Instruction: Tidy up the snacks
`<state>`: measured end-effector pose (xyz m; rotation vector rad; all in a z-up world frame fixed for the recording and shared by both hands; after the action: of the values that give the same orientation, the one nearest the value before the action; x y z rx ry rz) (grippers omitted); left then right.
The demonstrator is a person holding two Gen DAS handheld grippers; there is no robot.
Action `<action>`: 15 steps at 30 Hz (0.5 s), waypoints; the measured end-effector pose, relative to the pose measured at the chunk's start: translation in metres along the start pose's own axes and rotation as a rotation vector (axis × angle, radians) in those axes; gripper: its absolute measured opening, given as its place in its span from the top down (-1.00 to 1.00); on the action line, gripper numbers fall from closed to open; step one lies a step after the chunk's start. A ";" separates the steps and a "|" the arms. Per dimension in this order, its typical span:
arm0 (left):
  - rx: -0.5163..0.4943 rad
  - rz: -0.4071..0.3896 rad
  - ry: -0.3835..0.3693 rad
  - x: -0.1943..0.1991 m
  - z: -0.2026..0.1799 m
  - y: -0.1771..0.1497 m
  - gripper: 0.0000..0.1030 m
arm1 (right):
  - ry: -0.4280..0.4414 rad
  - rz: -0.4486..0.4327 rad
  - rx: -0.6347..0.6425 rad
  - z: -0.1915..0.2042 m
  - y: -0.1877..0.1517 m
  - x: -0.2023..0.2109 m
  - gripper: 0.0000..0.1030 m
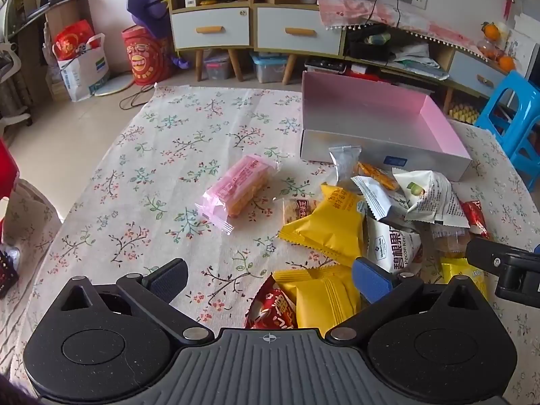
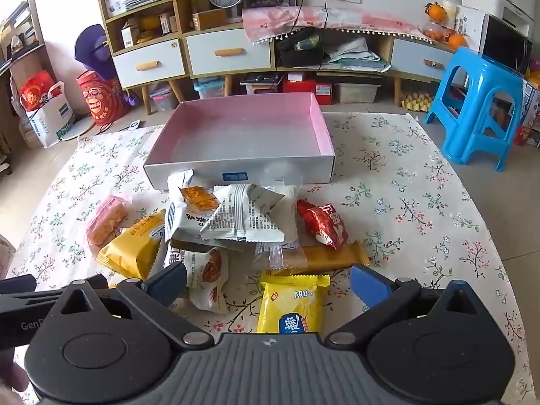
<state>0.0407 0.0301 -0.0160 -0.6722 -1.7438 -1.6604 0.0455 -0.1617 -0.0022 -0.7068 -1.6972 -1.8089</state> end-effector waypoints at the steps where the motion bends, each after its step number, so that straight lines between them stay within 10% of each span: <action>1: -0.001 0.001 0.000 0.000 0.000 0.000 -1.00 | 0.001 -0.001 -0.001 0.000 0.000 0.000 -0.81; 15: 0.000 0.001 -0.001 0.000 0.000 -0.001 -1.00 | 0.004 0.000 0.004 0.001 0.000 -0.001 -0.81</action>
<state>0.0402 0.0296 -0.0166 -0.6735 -1.7435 -1.6603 0.0463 -0.1607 -0.0032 -0.7012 -1.6979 -1.8052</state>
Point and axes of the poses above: each gripper's, at about its wrist camera, not at the fingertips, and x roughly against the way its jaws point, z to its left, y to its top, the point moved 3 cm from there along -x, roughly the way its jaws point, and after that the axes turned 4 degrees about -z, right-handed, at the moved point
